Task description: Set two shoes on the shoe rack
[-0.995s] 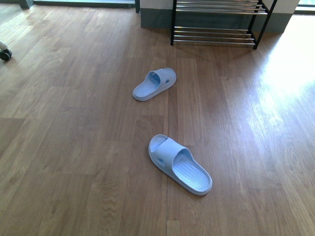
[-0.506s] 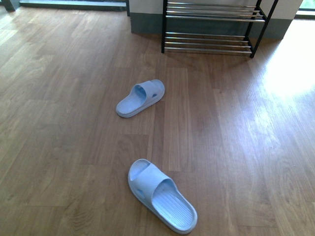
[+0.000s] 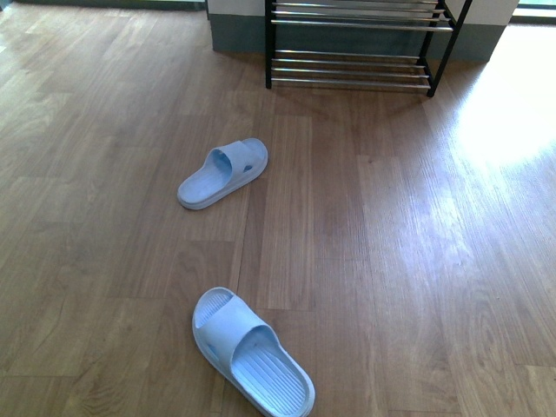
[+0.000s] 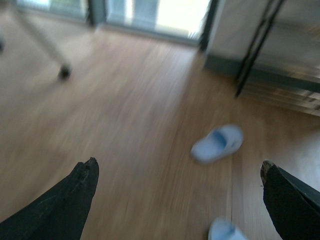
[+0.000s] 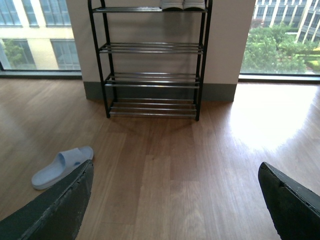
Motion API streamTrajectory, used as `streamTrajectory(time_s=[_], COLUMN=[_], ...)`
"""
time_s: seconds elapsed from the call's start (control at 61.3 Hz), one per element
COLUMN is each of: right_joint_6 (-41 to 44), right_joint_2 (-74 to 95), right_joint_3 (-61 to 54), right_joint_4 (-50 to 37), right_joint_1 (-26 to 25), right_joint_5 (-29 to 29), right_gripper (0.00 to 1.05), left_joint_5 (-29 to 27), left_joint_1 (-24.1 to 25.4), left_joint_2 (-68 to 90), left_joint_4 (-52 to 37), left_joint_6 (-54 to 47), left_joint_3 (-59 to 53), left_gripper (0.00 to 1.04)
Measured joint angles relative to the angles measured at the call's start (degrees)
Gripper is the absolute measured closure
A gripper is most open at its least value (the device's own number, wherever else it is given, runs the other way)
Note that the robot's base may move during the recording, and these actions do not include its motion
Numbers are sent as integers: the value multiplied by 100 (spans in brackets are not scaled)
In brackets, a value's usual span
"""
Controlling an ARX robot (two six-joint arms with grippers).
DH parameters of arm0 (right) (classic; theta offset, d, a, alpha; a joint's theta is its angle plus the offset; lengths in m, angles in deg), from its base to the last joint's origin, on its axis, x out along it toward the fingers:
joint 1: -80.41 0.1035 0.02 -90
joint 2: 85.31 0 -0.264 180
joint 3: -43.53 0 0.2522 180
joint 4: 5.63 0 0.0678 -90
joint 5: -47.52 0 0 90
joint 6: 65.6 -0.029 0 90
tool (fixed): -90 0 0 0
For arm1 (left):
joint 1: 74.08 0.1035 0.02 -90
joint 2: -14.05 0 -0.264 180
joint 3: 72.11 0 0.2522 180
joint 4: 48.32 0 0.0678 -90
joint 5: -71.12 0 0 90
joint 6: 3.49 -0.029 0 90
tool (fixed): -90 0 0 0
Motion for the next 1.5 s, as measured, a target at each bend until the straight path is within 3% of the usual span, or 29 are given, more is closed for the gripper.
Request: streamTrajectory(time_s=[0.065,0.147,0.228,0.342,0.701,0.897,0.962,1.027,1.5], right_joint_6=[0,0,0,0,0,0,0,0,0], right_joint_2=[0,0,0,0,0,0,2,2,0], right_joint_3=[0,0,0,0,0,0,0,0,0], right_joint_4=[0,0,0,0,0,0,0,0,0], right_joint_1=[0,0,0,0,0,0,0,0,0], right_joint_5=[-20,-17,-17,-20,-20,-17,-17,-20,-20], right_gripper=[9,9,9,9,9,9,9,9,9], left_joint_5=[-382,-101,195,476,1123,1569,2229,2542,2846], left_joint_1=[-317,-514,-640,-728,-857,-778,-717,-730,-1303], left_joint_2=[1373,2968,4485,6349,9899,11403,11905,12793,14555], left_joint_4=[-308,-1104,-1729,-1910,-2531,-2267,-1792,-1606,-1110], left_joint_6=[938,1377,1390,1169,433,516,857,1189,1482], left_joint_3=[321,625,953,1462,3106,4039,4463,5248,6935], left_gripper=[9,9,9,9,9,9,9,9,9])
